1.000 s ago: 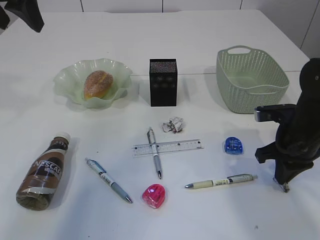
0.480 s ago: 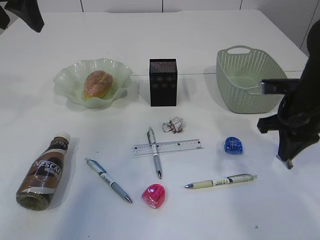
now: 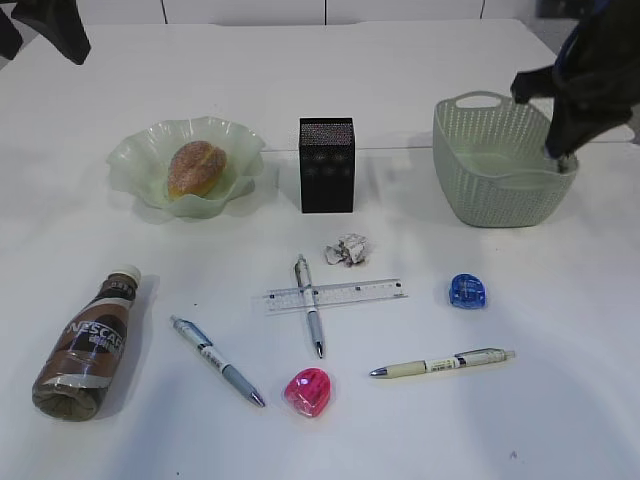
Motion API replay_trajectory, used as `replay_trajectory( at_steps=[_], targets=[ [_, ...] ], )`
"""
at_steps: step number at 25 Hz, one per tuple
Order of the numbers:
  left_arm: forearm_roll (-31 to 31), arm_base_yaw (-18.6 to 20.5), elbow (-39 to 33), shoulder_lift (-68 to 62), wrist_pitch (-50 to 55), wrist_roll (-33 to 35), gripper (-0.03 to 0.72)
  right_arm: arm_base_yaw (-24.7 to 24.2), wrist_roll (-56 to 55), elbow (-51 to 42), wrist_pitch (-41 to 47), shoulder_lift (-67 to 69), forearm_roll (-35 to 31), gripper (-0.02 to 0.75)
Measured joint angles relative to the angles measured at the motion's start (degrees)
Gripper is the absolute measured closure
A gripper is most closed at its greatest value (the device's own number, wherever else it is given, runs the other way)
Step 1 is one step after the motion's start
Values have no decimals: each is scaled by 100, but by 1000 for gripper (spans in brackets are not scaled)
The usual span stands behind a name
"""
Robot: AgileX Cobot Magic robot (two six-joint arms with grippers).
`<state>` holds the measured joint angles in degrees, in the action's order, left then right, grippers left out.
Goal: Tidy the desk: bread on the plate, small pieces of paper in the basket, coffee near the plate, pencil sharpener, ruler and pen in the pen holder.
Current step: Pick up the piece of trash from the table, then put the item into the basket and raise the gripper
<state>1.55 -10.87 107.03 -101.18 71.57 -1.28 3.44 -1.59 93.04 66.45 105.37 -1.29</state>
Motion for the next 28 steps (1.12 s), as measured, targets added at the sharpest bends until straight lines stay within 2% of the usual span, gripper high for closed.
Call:
replay_trajectory(
  at_steps=[8,12,21,28],
  targets=[
    [0,0,0,0,0,0,161,0,-46,1824,50,518,656,707],
    [0,0,0,0,0,0,161,0,-57,2421,50,987,786,707],
    [0,0,0,0,0,0,161,0,-57,3179,3,2235,933,707],
    [0,0,0,0,0,0,161,0,-66,3222,-154,2680,955,707]
  ],
)
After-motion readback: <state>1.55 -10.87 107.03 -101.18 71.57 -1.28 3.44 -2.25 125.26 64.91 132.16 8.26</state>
